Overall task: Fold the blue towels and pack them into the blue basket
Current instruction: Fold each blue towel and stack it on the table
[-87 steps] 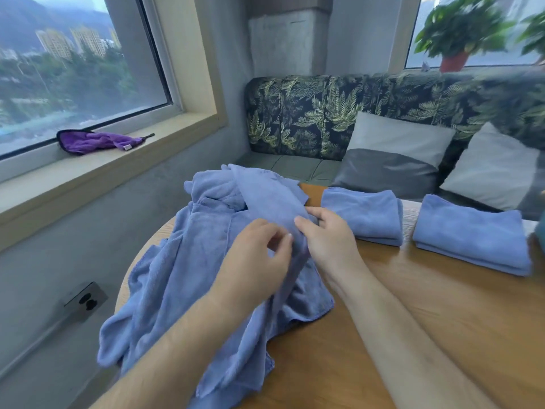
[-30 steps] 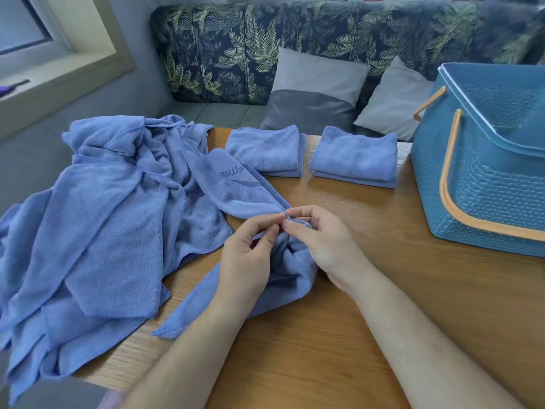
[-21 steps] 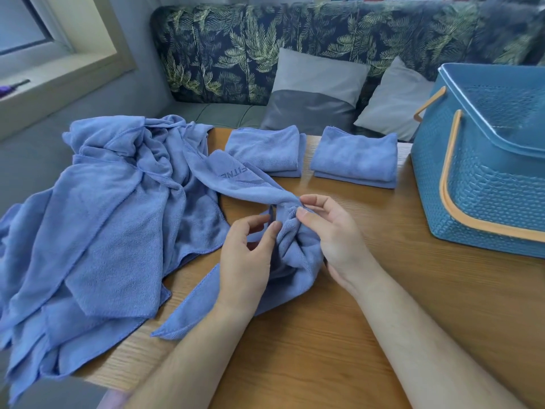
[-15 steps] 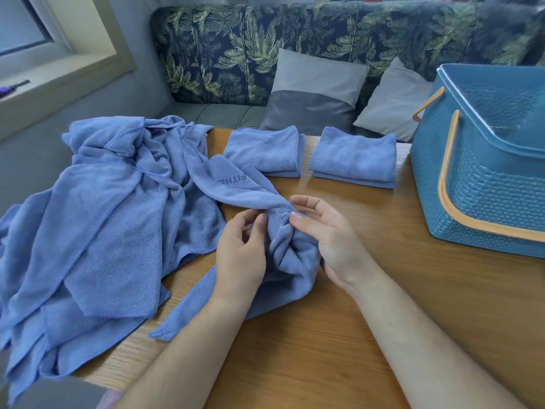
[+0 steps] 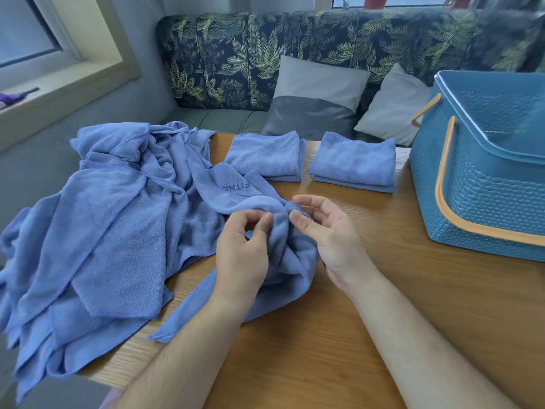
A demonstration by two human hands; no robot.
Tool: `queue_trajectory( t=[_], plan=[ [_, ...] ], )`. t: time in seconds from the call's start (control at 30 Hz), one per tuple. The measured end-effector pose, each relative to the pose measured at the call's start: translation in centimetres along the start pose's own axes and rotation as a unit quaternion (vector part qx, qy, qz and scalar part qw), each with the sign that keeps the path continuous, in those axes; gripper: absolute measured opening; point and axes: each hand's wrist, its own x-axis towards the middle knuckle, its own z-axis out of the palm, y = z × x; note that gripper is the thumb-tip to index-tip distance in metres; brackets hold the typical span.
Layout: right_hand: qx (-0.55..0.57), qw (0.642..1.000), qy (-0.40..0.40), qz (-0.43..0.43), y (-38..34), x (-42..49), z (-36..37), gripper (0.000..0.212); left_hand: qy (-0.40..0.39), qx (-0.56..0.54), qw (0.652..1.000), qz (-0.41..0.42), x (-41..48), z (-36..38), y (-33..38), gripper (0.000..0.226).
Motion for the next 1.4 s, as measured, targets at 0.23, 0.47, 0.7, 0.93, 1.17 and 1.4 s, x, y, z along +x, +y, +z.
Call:
queue_trajectory(
  t=[0.23, 0.47, 0.7, 0.93, 1.17, 1.4],
  plan=[
    [0.034, 0.97, 0.222, -0.091, -1.2, 1.1, -1.9, 0.012, 0.107, -0.094, 0.989, -0.047, 2.4, -2.6, 0.9, 0.02],
    [-0.161, 0.982, 0.009, -0.102, -0.6, -0.8, 0.4, 0.01, -0.039, -0.02, 0.999, 0.011, 1.0, -2.6, 2.9, 0.013],
    [-0.106, 0.991, 0.033, -0.073, -0.4, -0.5, 0.4, 0.008, -0.058, -0.011, 0.998, 0.016, -0.1, -2.2, 3.2, 0.013],
    [-0.019, 1.0, -0.015, -0.008, -0.6, -0.8, 0.4, 0.017, -0.1, 0.018, 0.994, -0.032, -0.1, -1.0, 3.4, 0.012],
    [-0.054, 0.996, 0.048, -0.047, -0.9, -0.5, -0.2, 0.008, -0.049, 0.047, 0.998, -0.016, 0.2, -1.2, 3.1, 0.013],
    [-0.1, 0.981, 0.1, -0.132, -1.5, -0.5, -0.9, 0.011, 0.014, -0.026, 0.999, 0.015, 1.5, -2.3, 4.7, 0.009]
  ],
)
